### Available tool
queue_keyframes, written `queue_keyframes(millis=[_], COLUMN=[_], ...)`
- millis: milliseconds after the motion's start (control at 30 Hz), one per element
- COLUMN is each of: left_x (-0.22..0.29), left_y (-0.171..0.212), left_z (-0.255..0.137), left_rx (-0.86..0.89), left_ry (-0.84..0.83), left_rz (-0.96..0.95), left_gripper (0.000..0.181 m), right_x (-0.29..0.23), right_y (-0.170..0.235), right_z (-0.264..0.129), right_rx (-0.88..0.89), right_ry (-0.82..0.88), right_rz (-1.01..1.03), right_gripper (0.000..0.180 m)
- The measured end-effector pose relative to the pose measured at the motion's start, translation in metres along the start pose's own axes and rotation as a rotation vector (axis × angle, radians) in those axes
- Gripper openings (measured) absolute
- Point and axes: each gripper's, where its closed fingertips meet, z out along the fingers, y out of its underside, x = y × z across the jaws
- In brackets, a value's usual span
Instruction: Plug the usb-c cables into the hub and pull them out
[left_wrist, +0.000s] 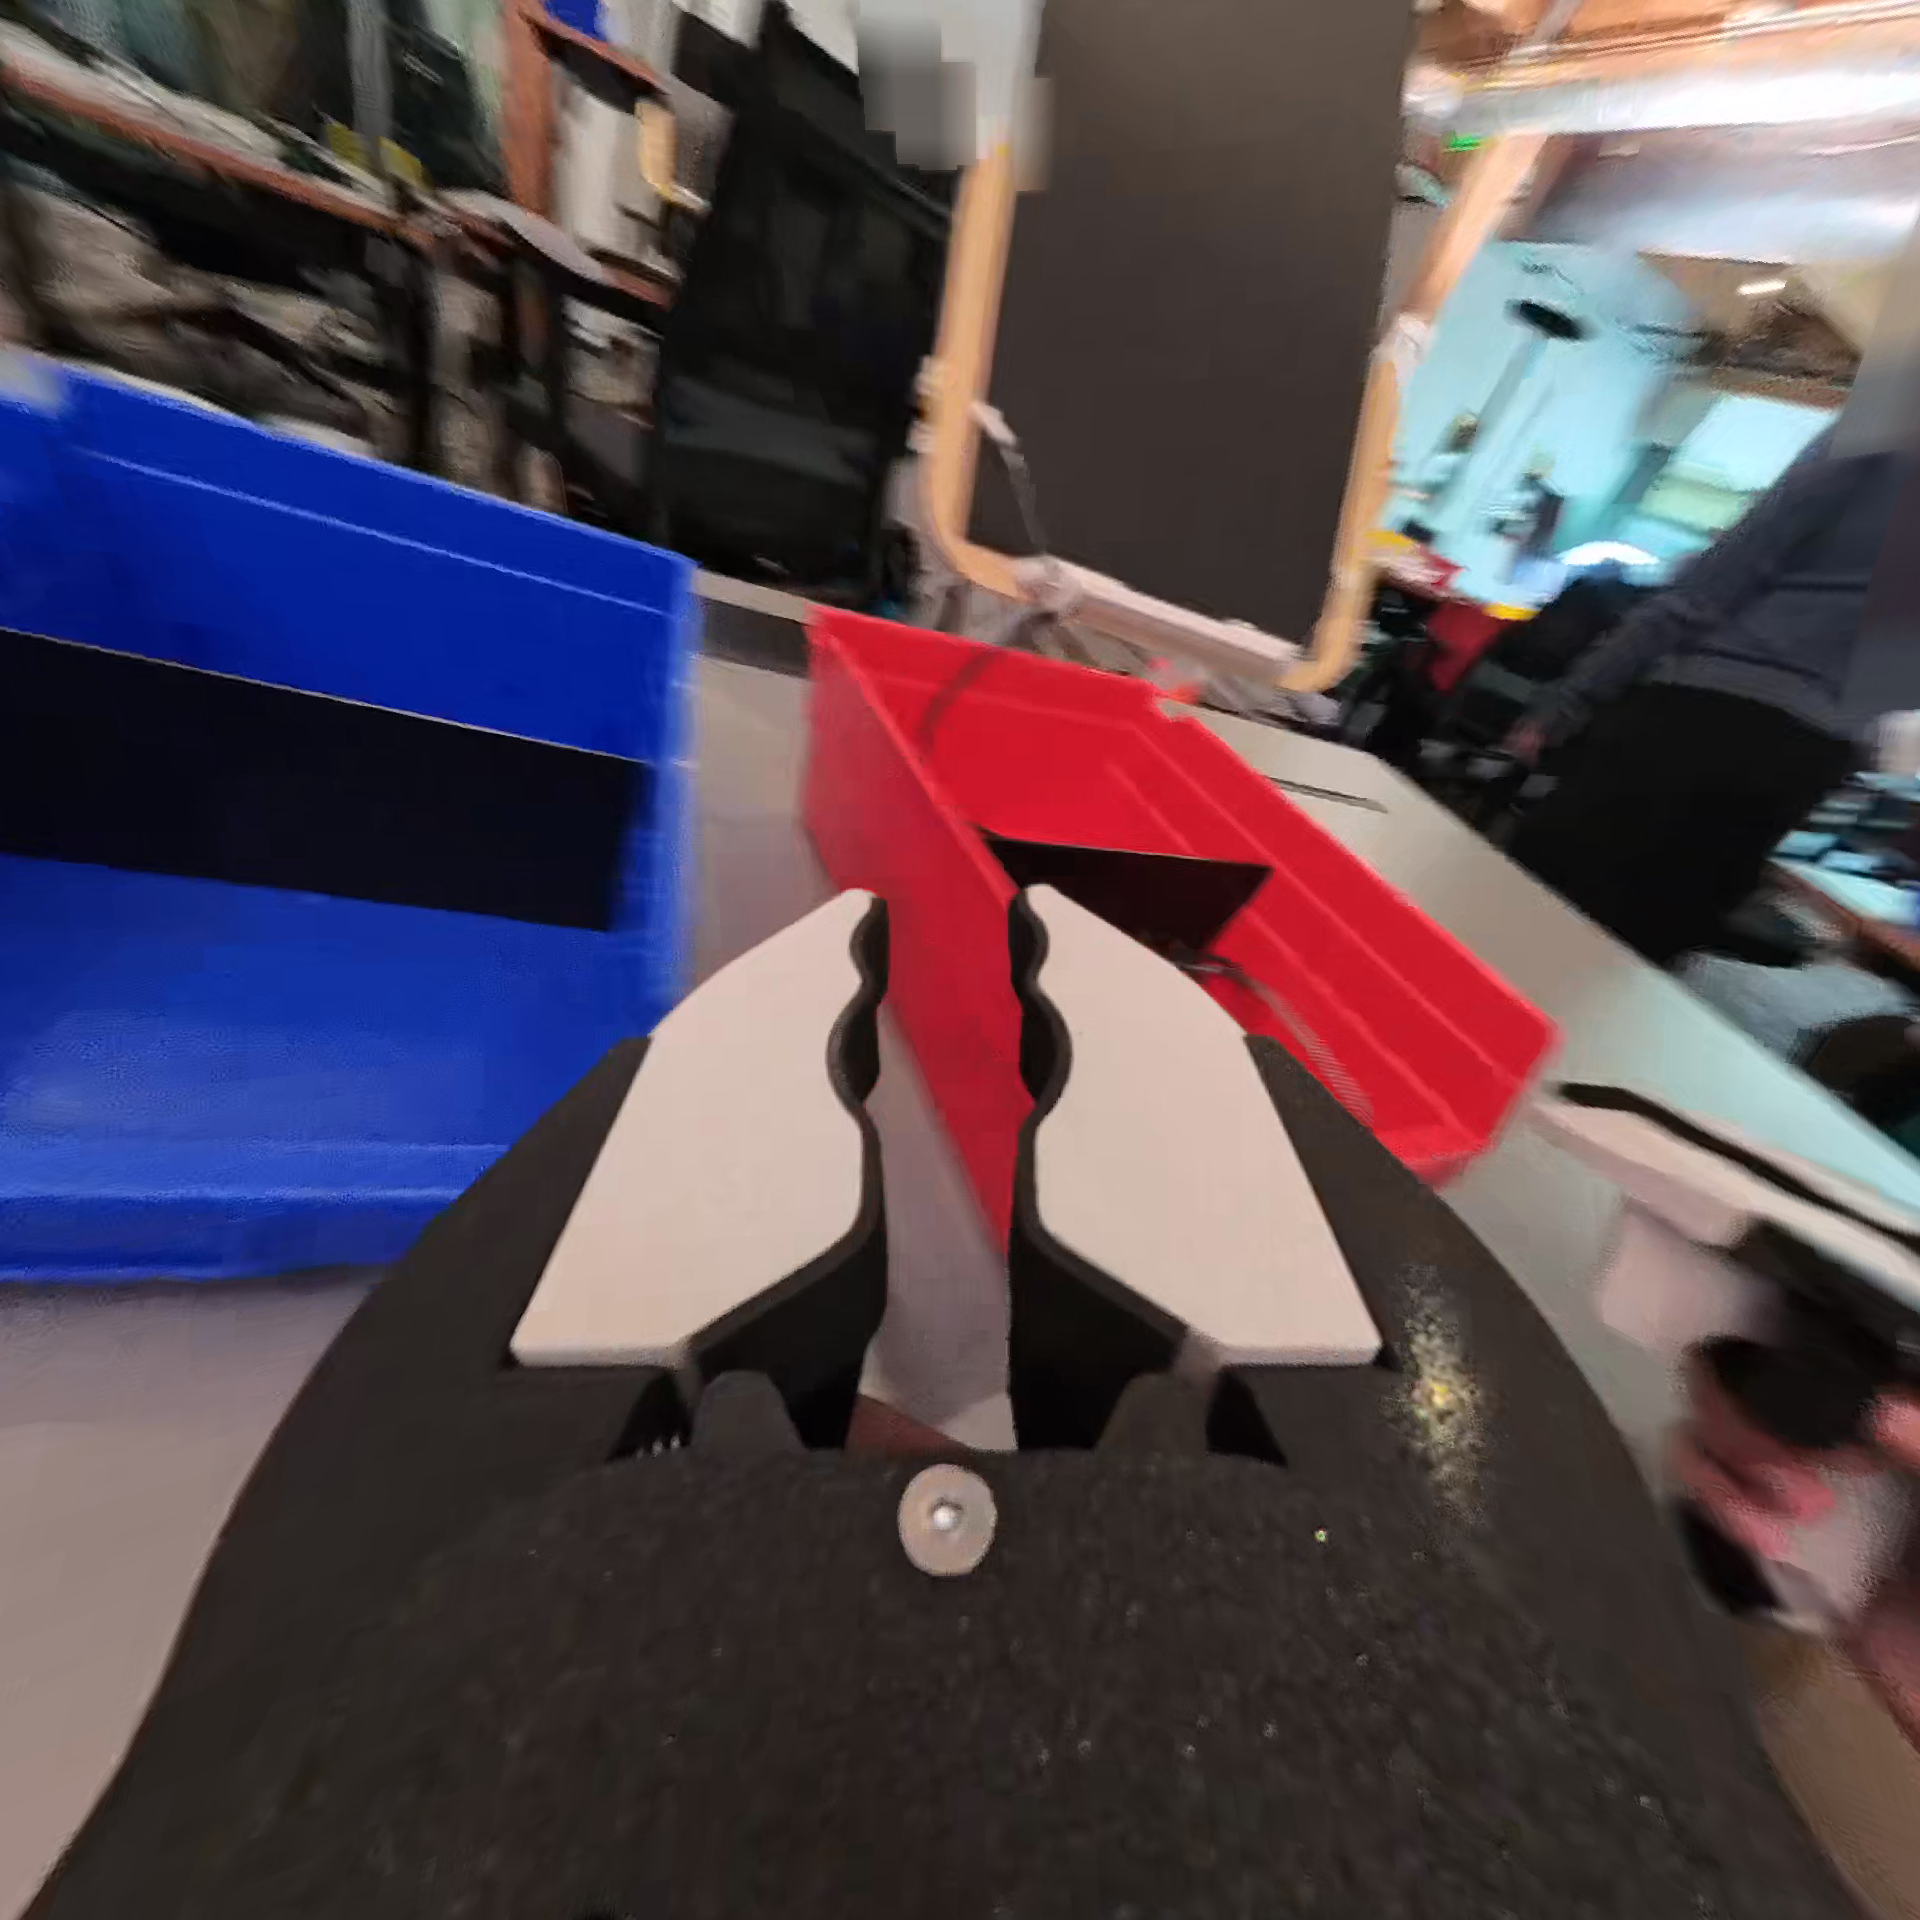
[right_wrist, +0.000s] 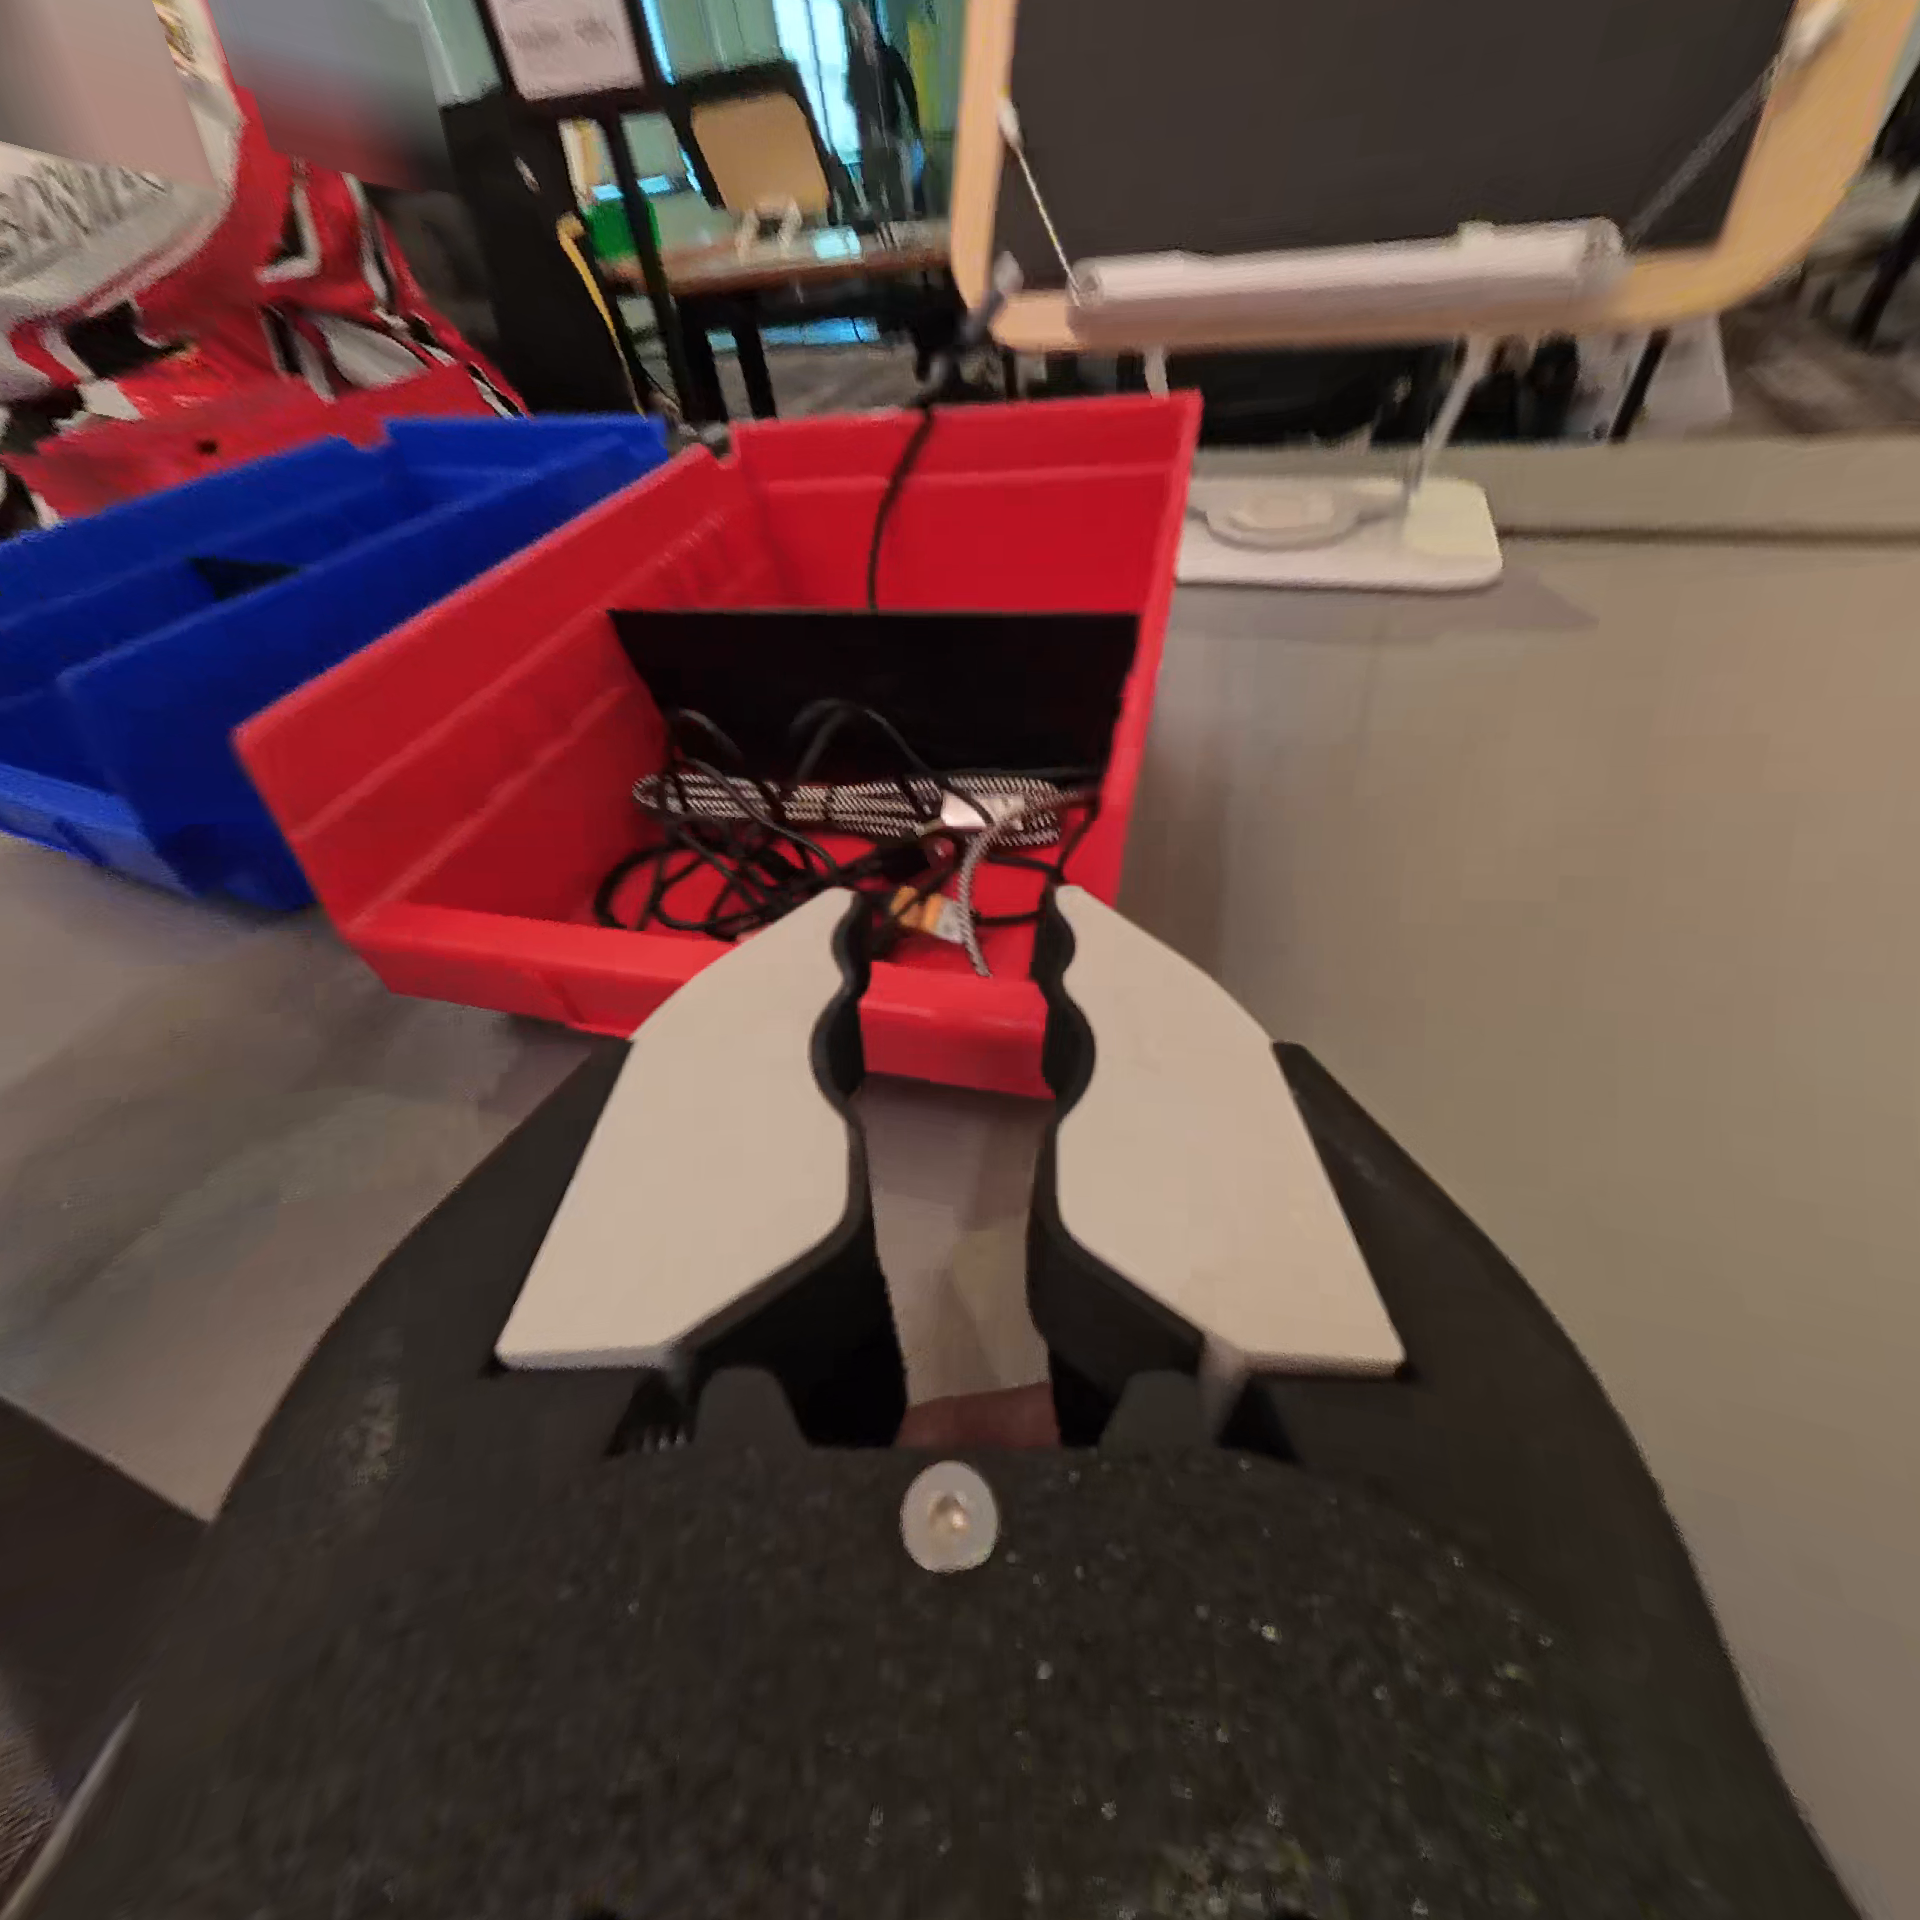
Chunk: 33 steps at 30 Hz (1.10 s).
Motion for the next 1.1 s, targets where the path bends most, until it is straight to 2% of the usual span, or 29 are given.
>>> queue_keyframes(millis=[133, 200, 300, 333, 400, 467, 500, 600, 633, 733, 767, 833, 933, 1000, 1100], left_x=[-0.117, -0.172, -0.22, -0.23, -0.245, -0.252, -0.255, -0.272, -0.273, -0.266, -0.263, -0.252, -0.236, -0.222, -0.192], left_y=[-0.026, -0.022, -0.011, -0.013, -0.016, -0.019, -0.025, -0.024, -0.024, -0.013, -0.012, -0.007, 0.0, 0.006, 0.019], left_z=[-0.044, -0.065, -0.076, -0.074, -0.067, -0.058, -0.055, -0.037, -0.031, -0.017, -0.018, -0.023, -0.041, -0.058, -0.089], left_rx=[0.013, -0.054, -0.151, -0.151, -0.151, -0.15, -0.139, -0.233, -0.245, -0.284, -0.274, -0.272, -0.275, -0.266, -0.259], left_ry=[-0.443, -0.599, -0.652, -0.642, -0.613, -0.567, -0.57, -0.571, -0.537, -0.396, -0.381, -0.346, -0.386, -0.428, -0.455], left_rz=[0.158, 0.186, 0.198, 0.207, 0.192, 0.157, 0.162, 0.218, 0.209, 0.172, 0.157, 0.132, 0.159, 0.17, 0.229], left_gripper=[0.025, 0.039, 0.053, 0.053, 0.052, 0.037, 0.031, 0.036, 0.035, 0.008, 0.006, 0.002, 0.002, 0.003, 0.004], right_x=[-0.035, -0.055, -0.092, -0.114, -0.162, -0.19, -0.198, -0.218, -0.223, -0.238, -0.242, -0.246, -0.242, -0.236, -0.232], right_y=[-0.016, -0.01, 0.0, 0.004, 0.025, 0.047, 0.053, 0.06, 0.06, 0.063, 0.067, 0.073, 0.064, 0.054, 0.045], right_z=[0.003, 0.002, -0.007, -0.016, -0.052, -0.084, -0.094, -0.108, -0.109, -0.105, -0.1, -0.081, -0.04, -0.016, 0.007], right_rx=[0.09, 0.091, 0.101, 0.103, 0.038, -0.065, -0.1, -0.164, -0.173, -0.208, -0.228, -0.257, -0.229, -0.21, -0.242], right_ry=[-0.101, -0.175, -0.356, -0.49, -0.86, -1.117, -1.188, -1.294, -1.308, -1.304, -1.277, -1.17, -0.924, -0.78, -0.649], right_rz=[-0.149, -0.212, -0.274, -0.299, -0.336, -0.332, -0.32, -0.264, -0.242, -0.194, -0.192, -0.205, -0.19, -0.182, -0.153], right_gripper=[0.03, 0.029, 0.026, 0.027, 0.027, 0.028, 0.028, 0.028, 0.028, 0.028, 0.028, 0.028, 0.02, 0.02, 0.024])
